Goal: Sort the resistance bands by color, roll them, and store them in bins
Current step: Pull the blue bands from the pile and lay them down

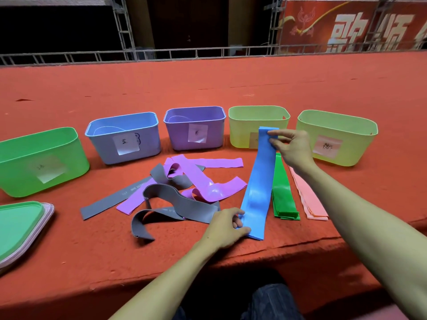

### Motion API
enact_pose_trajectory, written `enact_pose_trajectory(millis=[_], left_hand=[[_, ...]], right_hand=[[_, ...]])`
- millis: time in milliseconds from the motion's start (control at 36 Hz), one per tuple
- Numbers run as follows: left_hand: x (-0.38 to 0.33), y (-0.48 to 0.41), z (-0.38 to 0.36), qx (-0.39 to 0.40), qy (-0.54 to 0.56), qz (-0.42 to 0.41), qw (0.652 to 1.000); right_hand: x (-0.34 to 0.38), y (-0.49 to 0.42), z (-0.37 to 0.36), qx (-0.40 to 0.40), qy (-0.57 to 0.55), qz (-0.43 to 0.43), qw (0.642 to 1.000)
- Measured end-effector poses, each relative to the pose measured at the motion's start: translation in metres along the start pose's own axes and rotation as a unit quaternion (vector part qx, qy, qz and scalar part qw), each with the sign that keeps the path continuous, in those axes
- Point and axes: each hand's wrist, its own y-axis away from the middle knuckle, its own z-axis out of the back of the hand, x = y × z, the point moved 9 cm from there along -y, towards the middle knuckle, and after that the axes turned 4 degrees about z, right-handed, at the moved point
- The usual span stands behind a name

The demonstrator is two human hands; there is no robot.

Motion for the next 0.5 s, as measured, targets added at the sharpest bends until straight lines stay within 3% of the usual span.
enact_pose_trajectory(millis=[333,500], left_hand=[[-0.006,0.016,-0.001,-0.028,0.020,0.011,0.999],[-0.010,0.024,-0.007,-0.070,-0.041,-0.001,0.997]], right_hand=[[0.000,0.007,0.006,-0.007,0.016,0.000,1.000],[-0.002,0.009,0.004,-0.001,0.020,0.002,1.000]])
